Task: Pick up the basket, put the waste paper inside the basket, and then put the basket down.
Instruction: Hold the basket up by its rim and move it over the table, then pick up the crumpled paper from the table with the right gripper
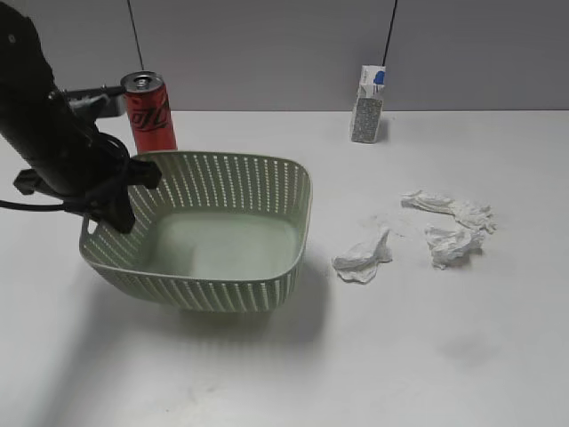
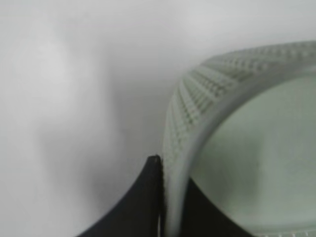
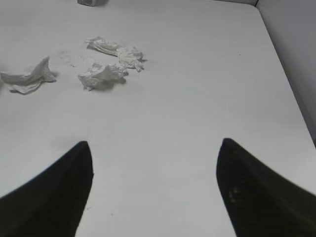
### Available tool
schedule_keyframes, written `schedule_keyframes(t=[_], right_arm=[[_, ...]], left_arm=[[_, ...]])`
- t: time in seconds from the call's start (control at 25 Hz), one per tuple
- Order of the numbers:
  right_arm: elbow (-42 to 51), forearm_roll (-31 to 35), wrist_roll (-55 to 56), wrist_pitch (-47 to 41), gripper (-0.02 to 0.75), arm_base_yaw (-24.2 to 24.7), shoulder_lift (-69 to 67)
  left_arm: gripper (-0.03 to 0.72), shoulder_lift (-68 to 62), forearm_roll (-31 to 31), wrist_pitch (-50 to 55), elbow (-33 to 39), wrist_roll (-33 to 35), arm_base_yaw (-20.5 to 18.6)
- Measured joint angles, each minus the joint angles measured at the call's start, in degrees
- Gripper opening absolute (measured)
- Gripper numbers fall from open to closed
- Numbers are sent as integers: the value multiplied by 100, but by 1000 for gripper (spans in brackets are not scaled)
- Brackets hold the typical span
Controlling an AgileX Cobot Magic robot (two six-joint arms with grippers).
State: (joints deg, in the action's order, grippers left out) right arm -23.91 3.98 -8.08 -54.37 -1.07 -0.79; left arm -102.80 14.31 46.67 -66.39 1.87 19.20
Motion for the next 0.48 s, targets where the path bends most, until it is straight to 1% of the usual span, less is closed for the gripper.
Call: schedule_keyframes(t=[0.08,0.2,0.32,0.48], right_arm=[[-14,2,0,33,591,0,-225],[-120,155,0,476,591,0,-794],[-164,660,0,1318,585,0,-1572],[-274,1358,-191,2017,540,0,-3128]], left_arm=[[-1,113,-382,7,-171,-305,0],[-1,180,-590,48,-412,-533,0],[-1,195,-618,52,-488,-593,71],[-1,195,-717,77,-490,-593,283]])
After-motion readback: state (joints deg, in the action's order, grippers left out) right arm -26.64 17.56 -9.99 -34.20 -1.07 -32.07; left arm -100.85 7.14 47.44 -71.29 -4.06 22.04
